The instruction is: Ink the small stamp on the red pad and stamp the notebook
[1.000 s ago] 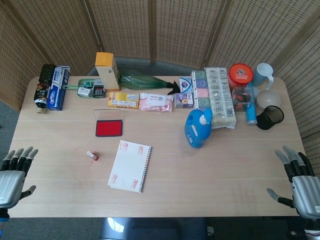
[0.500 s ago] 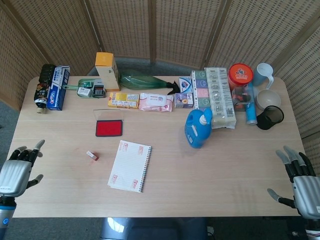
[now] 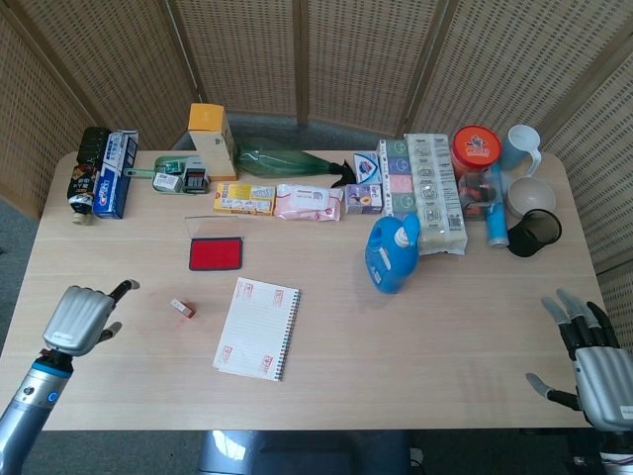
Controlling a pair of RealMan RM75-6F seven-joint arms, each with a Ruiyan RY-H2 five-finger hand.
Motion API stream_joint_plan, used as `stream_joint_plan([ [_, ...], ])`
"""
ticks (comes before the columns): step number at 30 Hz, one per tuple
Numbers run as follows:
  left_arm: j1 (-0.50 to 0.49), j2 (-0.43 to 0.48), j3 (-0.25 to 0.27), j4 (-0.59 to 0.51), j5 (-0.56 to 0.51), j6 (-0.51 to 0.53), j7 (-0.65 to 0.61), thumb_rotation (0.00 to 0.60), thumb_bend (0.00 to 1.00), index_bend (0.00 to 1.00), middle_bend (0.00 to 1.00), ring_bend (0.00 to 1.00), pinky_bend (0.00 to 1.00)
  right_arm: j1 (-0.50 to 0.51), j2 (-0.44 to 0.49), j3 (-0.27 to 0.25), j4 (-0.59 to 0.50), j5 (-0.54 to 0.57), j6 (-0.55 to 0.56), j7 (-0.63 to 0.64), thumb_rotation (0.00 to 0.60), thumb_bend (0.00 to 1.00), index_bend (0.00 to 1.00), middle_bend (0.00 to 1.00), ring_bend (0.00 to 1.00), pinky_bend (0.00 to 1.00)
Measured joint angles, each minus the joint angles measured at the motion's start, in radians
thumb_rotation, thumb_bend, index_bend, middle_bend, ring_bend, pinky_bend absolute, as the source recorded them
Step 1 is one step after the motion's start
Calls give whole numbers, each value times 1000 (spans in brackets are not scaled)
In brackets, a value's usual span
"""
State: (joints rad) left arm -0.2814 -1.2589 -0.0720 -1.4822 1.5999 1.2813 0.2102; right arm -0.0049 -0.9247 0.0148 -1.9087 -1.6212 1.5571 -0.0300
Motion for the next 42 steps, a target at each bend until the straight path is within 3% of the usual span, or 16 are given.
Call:
stream_joint_plan([
  [11,-69,-103,-14,70,-69,-91,75,600,282,391,1000,1000,1000,5,5,1,-2,11,-13,9,600,10,47,0,0,0],
  [21,-101,-195,-3,137,-108,-125,114,600,291,397,1000,1000,1000,5,15,3,0,17,-11,33,600,10,47,0,0,0],
  [42,-138,-283,14,227,-152,-167,147,600,294,397,1000,1000,1000,10,20,4,1,26,-24,49,600,9,47,0,0,0],
])
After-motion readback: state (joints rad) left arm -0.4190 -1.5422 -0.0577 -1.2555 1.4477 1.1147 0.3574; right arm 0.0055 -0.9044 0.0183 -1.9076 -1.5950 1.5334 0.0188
